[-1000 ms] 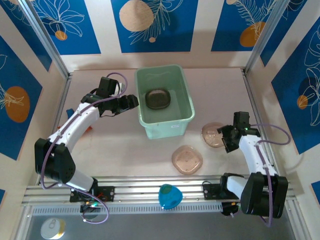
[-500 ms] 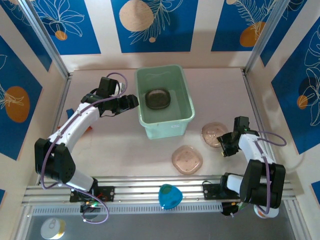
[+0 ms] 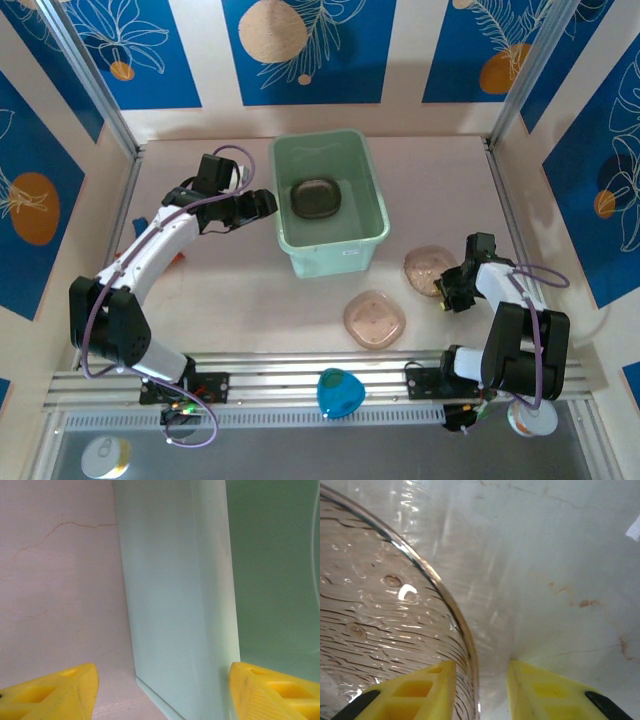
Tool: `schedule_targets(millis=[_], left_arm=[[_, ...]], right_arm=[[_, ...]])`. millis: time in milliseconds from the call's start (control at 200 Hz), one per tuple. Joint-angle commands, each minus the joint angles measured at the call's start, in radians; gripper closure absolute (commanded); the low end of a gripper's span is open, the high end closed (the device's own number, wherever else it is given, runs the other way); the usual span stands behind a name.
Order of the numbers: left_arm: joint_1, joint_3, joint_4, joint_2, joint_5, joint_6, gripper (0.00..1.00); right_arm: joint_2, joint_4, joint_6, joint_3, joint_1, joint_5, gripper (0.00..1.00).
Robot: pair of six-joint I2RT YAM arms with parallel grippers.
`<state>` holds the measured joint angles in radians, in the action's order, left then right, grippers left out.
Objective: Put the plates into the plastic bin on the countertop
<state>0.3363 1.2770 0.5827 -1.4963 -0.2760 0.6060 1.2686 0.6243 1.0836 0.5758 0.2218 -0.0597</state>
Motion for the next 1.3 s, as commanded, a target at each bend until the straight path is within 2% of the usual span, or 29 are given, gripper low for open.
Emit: schedule_targets(millis=[0, 520, 850, 1065, 1295], left_arm=[[0.006, -0.010, -0.004, -0.001, -0.002, 0.014, 0.31], [0.006, -0.024, -0.007, 0.019, -0.001, 0.015, 0.31], [0.007, -0.034, -0.010, 0.044, -0.003, 0.012, 0.30], [0.007, -0.040, -0.014, 0.061, -0.005, 0.012, 0.30], [0.007, -0.039, -0.020, 0.073, -0.006, 0.010, 0.31]], right_arm=[[0.008, -0.033, 0.010, 0.007, -0.009, 0.000, 0.70], [-0.083, 0.010, 0.025, -0.011, -0.009, -0.034, 0.84], [-0.276, 0.106, 0.054, 0.001, 0.000, -0.053, 0.90], [-0.367, 0.172, 0.065, 0.065, 0.019, -0.046, 0.94], [-0.361, 0.197, 0.076, 0.213, 0.014, -0.025, 0.95]])
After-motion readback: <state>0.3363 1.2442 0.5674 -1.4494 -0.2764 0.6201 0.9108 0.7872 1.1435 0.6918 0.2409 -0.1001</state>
